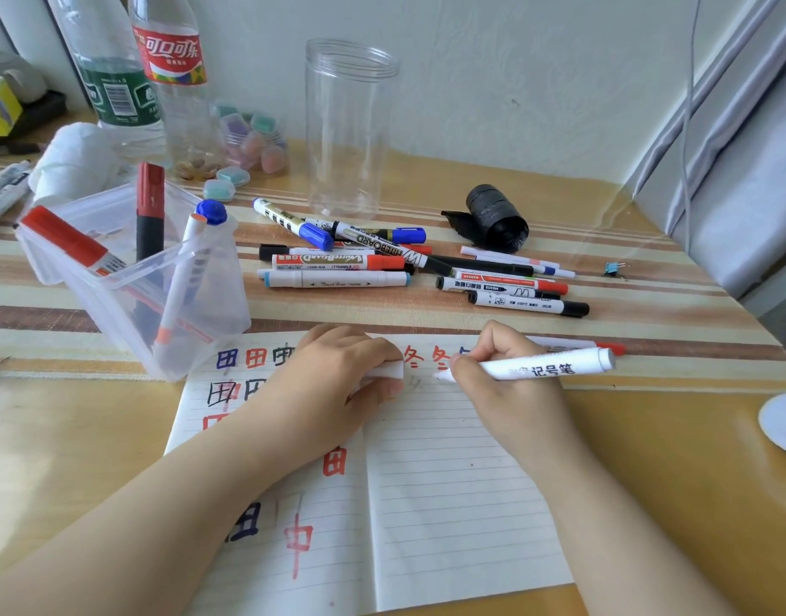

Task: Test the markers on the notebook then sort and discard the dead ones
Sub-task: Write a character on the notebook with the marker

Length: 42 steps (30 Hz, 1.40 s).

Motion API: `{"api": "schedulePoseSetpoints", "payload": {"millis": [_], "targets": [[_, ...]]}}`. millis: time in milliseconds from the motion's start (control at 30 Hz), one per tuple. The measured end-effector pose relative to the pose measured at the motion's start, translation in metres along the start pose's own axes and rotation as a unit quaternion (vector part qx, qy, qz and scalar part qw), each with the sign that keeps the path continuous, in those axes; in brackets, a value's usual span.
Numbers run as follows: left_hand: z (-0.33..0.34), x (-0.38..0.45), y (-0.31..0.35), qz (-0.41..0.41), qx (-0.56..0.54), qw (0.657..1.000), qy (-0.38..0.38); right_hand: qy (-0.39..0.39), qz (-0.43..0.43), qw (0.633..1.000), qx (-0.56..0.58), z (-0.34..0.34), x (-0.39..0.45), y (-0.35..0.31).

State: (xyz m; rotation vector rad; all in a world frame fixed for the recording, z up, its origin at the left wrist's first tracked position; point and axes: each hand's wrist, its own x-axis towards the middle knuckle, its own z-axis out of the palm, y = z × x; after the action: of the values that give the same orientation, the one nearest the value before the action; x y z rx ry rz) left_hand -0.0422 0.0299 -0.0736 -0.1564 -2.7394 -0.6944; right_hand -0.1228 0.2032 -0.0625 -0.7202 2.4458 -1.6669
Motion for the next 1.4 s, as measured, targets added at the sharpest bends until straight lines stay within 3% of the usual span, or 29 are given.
{"api": "schedulePoseSetpoints", "payload": {"millis": [367, 567, 1133, 1400], "targets": [[0.0002, 0.0011, 0.0002, -0.025, -0.002, 1.0, 0.001, -0.016, -0.001, 1.0, -0.008, 0.0006, -0.0007, 0.0054], [-0.001, 0.0005, 0.0003, -0.013, -0.01, 1.0, 0.01, 0.028, 0.001, 1.0, 0.004, -0.0018, 0.0018, 0.0075], [-0.0008, 0.0006, -0.0006, -0.015, -0.017, 1.0, 0.005, 0.034, 0.014, 0.999, -0.008, -0.0006, 0.002, 0.0065], [-0.0006, 0.0012, 0.0, -0.017, -0.016, 1.0, 0.002, -0.012, 0.0, 1.0, -0.012, 0.0003, -0.0034, 0.0053]]}}
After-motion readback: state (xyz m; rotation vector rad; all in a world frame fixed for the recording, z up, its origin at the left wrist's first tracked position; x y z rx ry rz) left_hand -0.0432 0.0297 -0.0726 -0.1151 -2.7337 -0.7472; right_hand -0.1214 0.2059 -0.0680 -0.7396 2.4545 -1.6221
